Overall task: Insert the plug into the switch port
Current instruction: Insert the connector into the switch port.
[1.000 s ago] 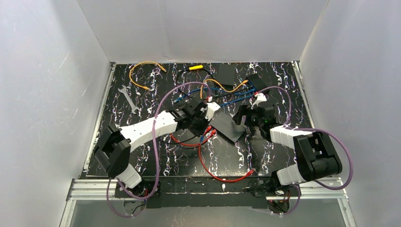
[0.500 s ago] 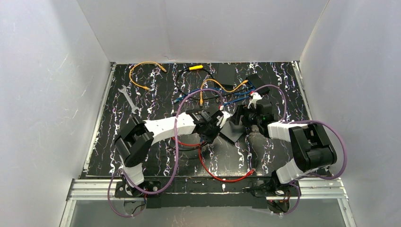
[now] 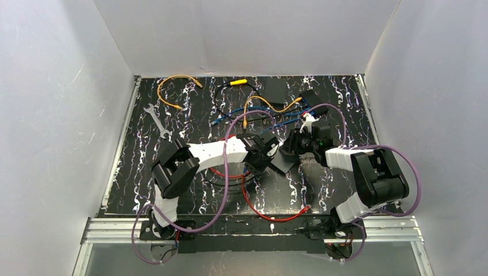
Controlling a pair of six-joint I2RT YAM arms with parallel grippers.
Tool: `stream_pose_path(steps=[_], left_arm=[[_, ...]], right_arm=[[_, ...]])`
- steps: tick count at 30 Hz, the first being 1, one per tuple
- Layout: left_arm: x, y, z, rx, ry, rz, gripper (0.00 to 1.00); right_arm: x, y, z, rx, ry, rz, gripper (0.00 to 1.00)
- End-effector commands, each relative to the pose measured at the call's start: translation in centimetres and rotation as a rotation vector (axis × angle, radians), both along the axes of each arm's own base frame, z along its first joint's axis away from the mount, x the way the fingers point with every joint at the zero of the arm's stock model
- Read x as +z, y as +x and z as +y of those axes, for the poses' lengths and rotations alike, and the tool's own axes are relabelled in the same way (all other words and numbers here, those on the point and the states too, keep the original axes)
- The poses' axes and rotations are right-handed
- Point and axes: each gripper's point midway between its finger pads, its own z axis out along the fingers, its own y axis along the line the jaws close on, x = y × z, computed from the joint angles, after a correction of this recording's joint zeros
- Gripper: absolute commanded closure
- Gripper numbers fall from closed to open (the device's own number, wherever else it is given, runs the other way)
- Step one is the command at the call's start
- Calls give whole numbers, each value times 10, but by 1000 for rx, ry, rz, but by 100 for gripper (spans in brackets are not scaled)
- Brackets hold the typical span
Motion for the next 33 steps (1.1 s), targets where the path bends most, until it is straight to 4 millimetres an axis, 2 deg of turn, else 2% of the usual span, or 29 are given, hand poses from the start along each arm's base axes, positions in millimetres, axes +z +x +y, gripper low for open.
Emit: stream_pose_path(steps=[1,6,17,28,33], left_arm=[[2,1,-1,24,25,7,100],[-2,2,-2,22,46,18,100],[-11,12,12,78,161,-12,100],[-15,13,9,85,175,5,100],[-15,12,0,97,144,27,100]], right_arm=[[7,3,7,28,39,-4,50],[10,0,11,43,63,-2,55],[9,-3,15,56,92,22,56],[9,-4,17,61,99,27,56],[8,-5,18,65,104,31,56]])
